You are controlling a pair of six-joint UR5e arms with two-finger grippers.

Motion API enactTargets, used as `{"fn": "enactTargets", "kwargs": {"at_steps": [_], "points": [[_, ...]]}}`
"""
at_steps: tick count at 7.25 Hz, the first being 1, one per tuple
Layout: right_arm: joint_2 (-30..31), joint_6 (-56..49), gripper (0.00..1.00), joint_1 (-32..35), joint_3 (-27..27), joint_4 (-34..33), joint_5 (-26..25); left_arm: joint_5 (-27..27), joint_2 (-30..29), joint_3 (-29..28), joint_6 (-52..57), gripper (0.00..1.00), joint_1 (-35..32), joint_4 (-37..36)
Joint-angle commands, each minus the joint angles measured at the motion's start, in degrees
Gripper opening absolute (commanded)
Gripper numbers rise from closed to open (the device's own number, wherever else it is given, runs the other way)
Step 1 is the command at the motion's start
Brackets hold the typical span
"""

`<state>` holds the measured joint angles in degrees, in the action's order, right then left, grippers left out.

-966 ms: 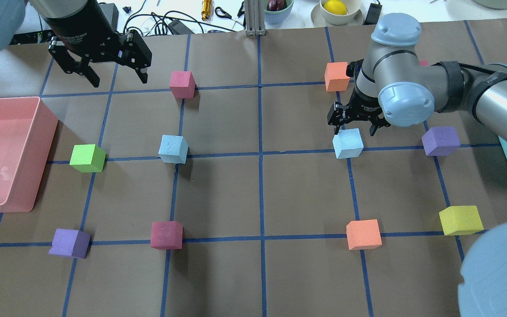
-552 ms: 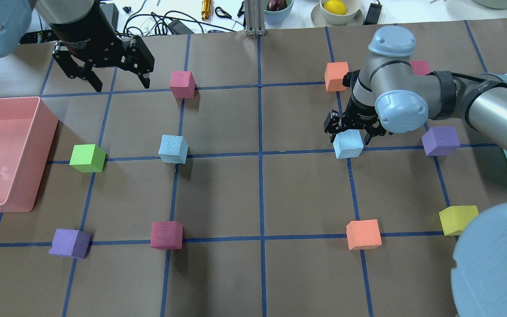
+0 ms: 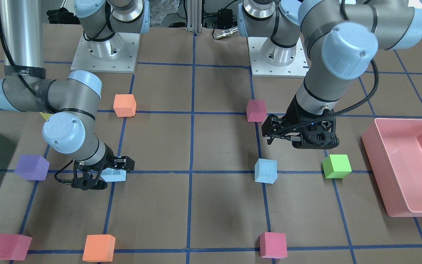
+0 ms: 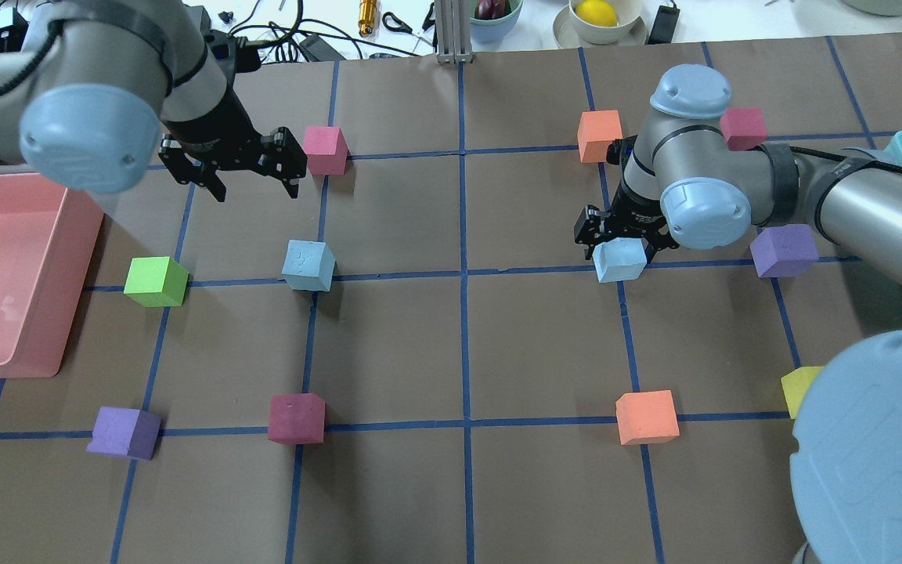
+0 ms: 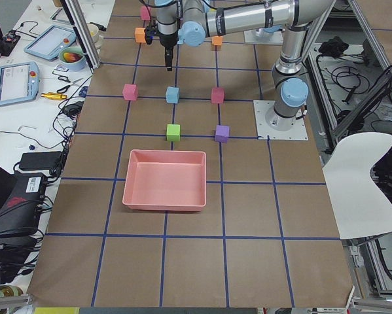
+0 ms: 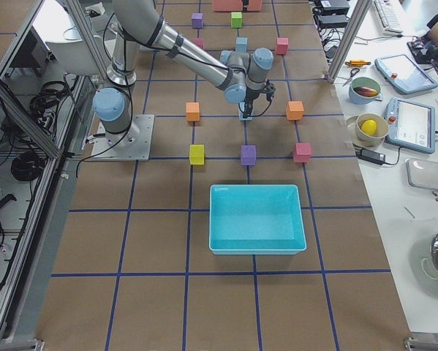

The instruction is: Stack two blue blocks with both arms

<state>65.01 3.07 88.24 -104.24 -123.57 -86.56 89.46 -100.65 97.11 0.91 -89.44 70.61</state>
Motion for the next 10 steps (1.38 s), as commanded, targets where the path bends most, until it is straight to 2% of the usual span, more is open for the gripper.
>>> {"fn": "enactTargets", "kwargs": {"at_steps": [1,2,3,5,6,7,8,9,10], "points": [[-0.3,0.1,0.68,0.0,-1.1,-3.6,-0.1,-0.1,-3.3,12.1,0.3,1.0,0.1,-17.5],[-0.3,0.3,0.19,0.0,-0.8,-3.4,0.0,-0.2,-5.4,14.3,0.1,1.0,0.1,-21.0],[-0.2,0.4,0.0,0.0,-0.8,-2.9,-0.2,-0.3,-7.4,14.7,0.3,1.0,0.0,-22.4],[0.6,0.9,0.0,0.2,-0.4,-2.2,-0.2,-0.2,-10.3,14.6,0.6,1.0,0.0,-25.6],[3.2,2.3,0.0,1.0,0.2,-0.3,1.7,-0.2,-10.7,14.8,0.0,1.0,0.0,-25.5],[5.4,9.1,0.0,3.3,0.2,1.6,6.4,-0.2,-10.7,14.6,0.1,0.67,-0.1,-25.7],[5.9,15.1,0.0,8.6,-0.1,1.7,6.1,-0.1,-10.7,14.5,0.3,0.37,-0.1,-25.8],[6.1,21.4,0.0,15.3,-0.1,1.6,3.6,-0.1,-10.7,14.5,-0.1,0.27,-0.1,-25.8],[6.2,26.1,0.0,20.4,-0.2,1.6,2.0,0.0,-10.7,14.3,0.1,0.12,-0.1,-25.8]]}}
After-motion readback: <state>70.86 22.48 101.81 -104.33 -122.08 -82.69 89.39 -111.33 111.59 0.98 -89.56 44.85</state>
